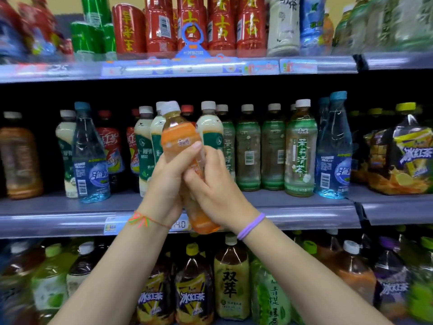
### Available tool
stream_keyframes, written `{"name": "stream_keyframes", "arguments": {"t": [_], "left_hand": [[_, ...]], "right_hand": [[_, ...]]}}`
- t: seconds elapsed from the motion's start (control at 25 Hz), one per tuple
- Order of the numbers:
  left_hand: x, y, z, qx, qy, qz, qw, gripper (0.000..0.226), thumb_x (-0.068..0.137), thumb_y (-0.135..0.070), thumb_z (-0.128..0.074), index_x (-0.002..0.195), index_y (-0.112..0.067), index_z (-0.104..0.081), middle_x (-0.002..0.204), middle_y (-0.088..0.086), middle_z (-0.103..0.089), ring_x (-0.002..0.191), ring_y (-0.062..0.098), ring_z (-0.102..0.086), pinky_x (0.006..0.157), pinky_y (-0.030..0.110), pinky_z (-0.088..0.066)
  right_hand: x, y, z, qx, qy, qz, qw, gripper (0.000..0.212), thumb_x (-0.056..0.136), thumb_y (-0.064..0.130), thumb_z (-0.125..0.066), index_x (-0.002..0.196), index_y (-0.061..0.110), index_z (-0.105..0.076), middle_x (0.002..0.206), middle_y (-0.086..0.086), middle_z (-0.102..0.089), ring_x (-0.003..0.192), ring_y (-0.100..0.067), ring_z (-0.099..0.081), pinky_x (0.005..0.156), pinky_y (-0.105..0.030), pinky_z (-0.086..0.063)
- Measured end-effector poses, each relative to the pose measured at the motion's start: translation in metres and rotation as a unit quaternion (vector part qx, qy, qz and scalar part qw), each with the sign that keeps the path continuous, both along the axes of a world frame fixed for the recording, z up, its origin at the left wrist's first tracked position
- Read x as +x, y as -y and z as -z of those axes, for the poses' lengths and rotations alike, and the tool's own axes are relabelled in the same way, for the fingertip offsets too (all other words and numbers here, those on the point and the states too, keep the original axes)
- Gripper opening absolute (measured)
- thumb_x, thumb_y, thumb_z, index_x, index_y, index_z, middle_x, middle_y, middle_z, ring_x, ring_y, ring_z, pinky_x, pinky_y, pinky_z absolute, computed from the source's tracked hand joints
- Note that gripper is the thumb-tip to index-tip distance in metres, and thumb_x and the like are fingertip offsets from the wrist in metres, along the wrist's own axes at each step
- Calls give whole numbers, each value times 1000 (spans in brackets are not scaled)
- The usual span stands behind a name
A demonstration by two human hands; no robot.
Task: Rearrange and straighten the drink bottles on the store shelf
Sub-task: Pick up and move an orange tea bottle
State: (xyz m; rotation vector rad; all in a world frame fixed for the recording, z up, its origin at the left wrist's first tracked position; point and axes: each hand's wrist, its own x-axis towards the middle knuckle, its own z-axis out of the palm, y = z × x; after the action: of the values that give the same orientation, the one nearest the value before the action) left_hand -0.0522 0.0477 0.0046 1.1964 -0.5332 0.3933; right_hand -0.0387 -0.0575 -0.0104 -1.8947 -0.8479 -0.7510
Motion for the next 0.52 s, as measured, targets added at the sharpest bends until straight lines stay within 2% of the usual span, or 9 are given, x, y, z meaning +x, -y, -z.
{"name": "stream_keyframes", "arguments": {"t": [0.08, 0.2, 0.24, 0.32, 0.4, 0.48, 0.52], "left_hand": [[-3, -10, 2, -32, 4, -4, 999, 24, 90, -29, -66, 107, -13, -62, 89, 6, -65, 83, 21, -67, 71, 31, -56], [-12, -39, -3, -29, 49, -50, 997, 34, 85, -27, -71, 113, -11, -62, 95, 7, -67, 88, 22, -67, 77, 33, -55], [-15, -56, -5, -14, 56, -69, 996, 43, 81, -31, -73, 116, -9, -62, 97, 6, -67, 90, 21, -66, 78, 33, -54], [-21, -93, -11, 43, 58, -111, 991, 53, 79, -42, -70, 118, -8, -62, 97, 5, -68, 90, 20, -66, 79, 32, -53], [-20, -136, -16, 69, 33, -144, 987, 51, 92, -53, -53, 117, -10, -65, 100, 5, -72, 91, 17, -68, 82, 31, -55], [-14, -195, -17, 48, -3, -208, 977, 54, 103, -52, -29, 113, -15, -68, 108, 3, -73, 100, 14, -68, 91, 32, -52], [-9, -226, -14, 49, -19, -255, 966, 52, 105, -49, -25, 110, -20, -69, 111, 1, -72, 106, 13, -66, 94, 32, -49]], "right_hand": [[0, -9, -2, 2, -3, -30, 1000, 58, 82, 58, -43, 126, 20, -46, 112, 0, -49, 104, -4, -48, 91, -34, -45], [2, -35, -2, 61, -50, -159, 984, 58, 80, 44, -64, 129, 20, -45, 116, 7, -61, 112, -3, -58, 95, -27, -48], [3, -52, -1, 76, -67, -188, 977, 57, 78, 42, -67, 125, 19, -47, 113, 8, -64, 109, -4, -62, 93, -29, -50], [4, -92, 0, 100, -66, -182, 976, 54, 72, 46, -68, 116, 19, -51, 101, 9, -67, 95, -4, -66, 84, -28, -53], [3, -134, 1, 139, -70, -184, 971, 50, 75, 41, -73, 112, 16, -51, 93, 11, -65, 83, 3, -64, 75, -18, -50], [5, -184, -1, 166, -81, -194, 964, 41, 86, 24, -75, 116, 12, -48, 95, 12, -62, 83, 10, -62, 73, -9, -46], [7, -206, -4, 169, -84, -194, 963, 39, 89, 20, -72, 117, 12, -47, 97, 13, -61, 84, 11, -62, 73, -8, -45]]}}
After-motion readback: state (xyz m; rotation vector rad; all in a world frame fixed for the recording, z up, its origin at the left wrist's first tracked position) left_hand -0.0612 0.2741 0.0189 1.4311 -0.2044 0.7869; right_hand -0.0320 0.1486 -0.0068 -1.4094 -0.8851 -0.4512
